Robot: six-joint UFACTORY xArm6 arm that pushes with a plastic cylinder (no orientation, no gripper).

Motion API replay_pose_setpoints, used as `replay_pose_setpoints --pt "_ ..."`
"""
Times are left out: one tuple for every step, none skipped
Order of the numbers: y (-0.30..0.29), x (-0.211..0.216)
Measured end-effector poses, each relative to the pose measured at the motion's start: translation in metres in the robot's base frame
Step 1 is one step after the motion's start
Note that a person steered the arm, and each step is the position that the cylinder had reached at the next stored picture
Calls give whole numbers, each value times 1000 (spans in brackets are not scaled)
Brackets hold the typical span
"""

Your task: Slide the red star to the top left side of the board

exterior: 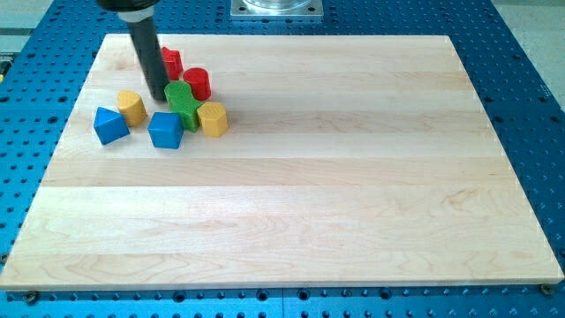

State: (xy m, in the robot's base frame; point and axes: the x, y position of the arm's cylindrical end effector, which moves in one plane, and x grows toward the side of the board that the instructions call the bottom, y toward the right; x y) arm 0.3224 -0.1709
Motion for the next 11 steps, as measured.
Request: replay_pose_setpoints --pt "-2 1" --pt "-2 5" --pt "9 -26" --pt "-22 -44" --pt "-37 -29" --pt "5 -45" --pt "8 -78" --pt "-34 -89" --pt "-34 -80" --pt "-26 -27" --pt "-3 38"
